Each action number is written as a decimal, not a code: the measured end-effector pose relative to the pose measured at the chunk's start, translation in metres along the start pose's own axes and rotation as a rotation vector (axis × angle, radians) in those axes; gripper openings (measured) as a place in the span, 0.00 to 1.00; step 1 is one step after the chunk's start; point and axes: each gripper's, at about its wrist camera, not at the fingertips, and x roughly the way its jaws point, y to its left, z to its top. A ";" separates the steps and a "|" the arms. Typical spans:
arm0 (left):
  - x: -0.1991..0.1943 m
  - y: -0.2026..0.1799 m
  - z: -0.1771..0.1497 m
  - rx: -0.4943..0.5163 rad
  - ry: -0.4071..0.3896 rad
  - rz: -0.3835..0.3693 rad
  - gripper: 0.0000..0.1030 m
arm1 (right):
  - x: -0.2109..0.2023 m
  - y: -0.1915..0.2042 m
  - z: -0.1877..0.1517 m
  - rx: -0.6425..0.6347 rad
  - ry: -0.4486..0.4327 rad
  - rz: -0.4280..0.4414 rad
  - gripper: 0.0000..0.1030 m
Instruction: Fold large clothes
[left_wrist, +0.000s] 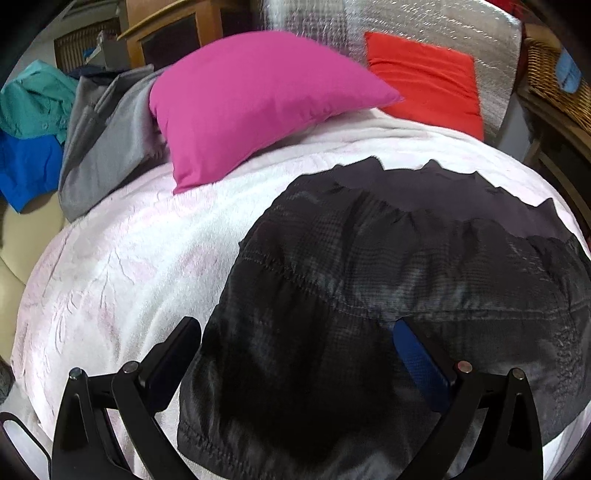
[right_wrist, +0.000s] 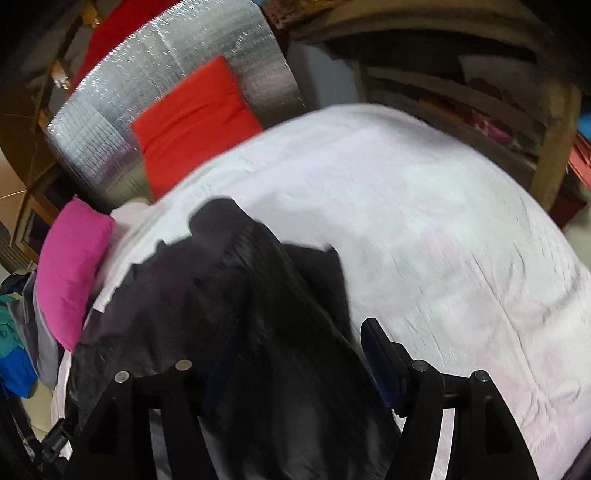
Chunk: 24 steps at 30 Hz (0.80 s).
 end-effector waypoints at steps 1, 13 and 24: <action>-0.002 -0.002 0.000 0.009 -0.011 0.000 1.00 | 0.003 -0.002 -0.003 0.000 0.024 0.011 0.68; -0.031 -0.020 -0.015 0.134 -0.119 0.028 1.00 | 0.002 0.011 -0.024 -0.114 -0.045 -0.110 0.25; -0.065 -0.022 -0.035 0.169 -0.185 -0.019 1.00 | -0.097 0.031 -0.070 -0.134 -0.349 0.061 0.71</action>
